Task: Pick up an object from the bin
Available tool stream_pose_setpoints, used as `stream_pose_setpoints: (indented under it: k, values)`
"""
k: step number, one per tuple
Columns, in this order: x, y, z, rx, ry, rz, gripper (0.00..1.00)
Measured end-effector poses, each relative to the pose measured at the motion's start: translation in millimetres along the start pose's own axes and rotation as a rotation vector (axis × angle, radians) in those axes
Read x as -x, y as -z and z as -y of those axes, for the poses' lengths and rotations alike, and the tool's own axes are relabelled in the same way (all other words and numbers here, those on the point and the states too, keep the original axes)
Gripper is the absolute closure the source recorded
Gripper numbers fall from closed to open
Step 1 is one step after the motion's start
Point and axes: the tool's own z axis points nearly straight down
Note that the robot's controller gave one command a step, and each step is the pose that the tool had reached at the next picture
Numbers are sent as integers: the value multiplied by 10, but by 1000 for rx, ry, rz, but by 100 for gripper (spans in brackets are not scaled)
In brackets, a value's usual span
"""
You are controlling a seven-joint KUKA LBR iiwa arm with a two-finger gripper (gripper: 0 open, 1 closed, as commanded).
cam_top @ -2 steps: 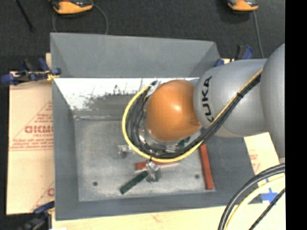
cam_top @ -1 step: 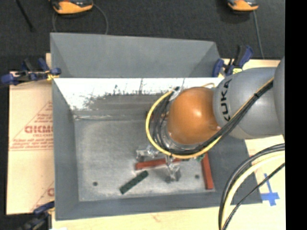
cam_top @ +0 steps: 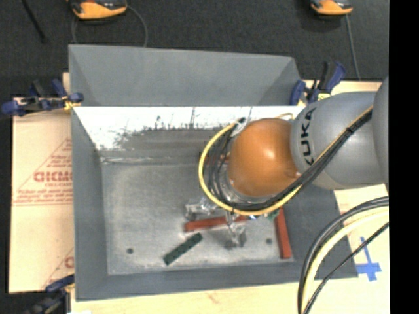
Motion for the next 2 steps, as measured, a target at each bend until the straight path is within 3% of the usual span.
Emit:
stream_pose_setpoints:
  k: [1,2]
  values:
    - [4,5,2,0,-1,1,100]
    - [13,543,17,-5,-7,3,100]
